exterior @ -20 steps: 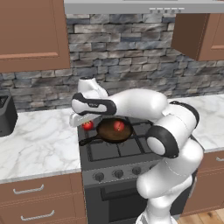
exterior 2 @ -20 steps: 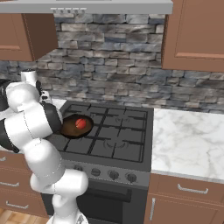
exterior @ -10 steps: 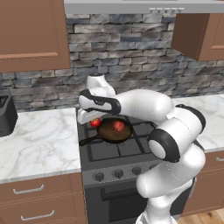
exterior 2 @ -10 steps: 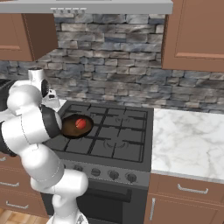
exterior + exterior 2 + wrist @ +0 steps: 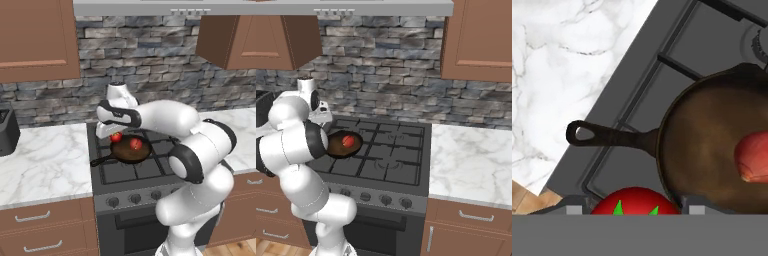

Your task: Place the pan on the front left burner on the stove. Then place the tomato and the onion in the pan and turn on the front left burner.

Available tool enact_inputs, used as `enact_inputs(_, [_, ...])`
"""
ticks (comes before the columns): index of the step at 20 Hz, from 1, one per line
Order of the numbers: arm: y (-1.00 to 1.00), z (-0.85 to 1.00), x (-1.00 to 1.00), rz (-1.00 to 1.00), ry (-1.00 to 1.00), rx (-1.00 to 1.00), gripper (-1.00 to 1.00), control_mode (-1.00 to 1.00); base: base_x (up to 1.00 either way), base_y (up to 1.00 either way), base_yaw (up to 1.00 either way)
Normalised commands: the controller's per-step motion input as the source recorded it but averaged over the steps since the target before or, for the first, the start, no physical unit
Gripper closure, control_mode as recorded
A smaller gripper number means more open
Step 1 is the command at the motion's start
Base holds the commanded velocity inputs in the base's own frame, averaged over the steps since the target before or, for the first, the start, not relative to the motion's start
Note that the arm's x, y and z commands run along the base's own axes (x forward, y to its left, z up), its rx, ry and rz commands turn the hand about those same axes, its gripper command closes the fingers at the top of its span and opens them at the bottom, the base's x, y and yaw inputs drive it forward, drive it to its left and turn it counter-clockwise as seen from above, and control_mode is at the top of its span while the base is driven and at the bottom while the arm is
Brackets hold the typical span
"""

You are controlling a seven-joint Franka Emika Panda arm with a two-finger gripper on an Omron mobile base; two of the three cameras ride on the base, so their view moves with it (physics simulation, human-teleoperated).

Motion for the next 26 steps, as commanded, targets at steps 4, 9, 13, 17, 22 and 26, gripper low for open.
enact_inputs(4, [-0.19, 0.00, 0.28, -0.01, 0.00, 0.00, 1.00, -1.00, 0.00, 0.00, 0.00])
enact_inputs(9, [-0.17, 0.00, 0.25, -0.01, 0.00, -0.01, 1.00, -1.00, 0.00, 0.00, 0.00])
enact_inputs(13, [-0.18, 0.00, 0.22, -0.01, 0.00, -0.01, 1.00, -1.00, 0.00, 0.00, 0.00])
enact_inputs(17, [-0.16, -0.04, 0.18, -0.01, 0.00, 0.00, 1.00, -1.00, 0.00, 0.00, 0.00])
enact_inputs(22, [-0.10, -0.18, 0.08, -0.01, 0.00, 0.00, 1.00, -1.00, 0.00, 0.00, 0.00])
enact_inputs(26, [-0.05, -0.30, 0.01, 0.00, 0.00, 0.00, 1.00, -1.00, 0.00, 0.00, 0.00])
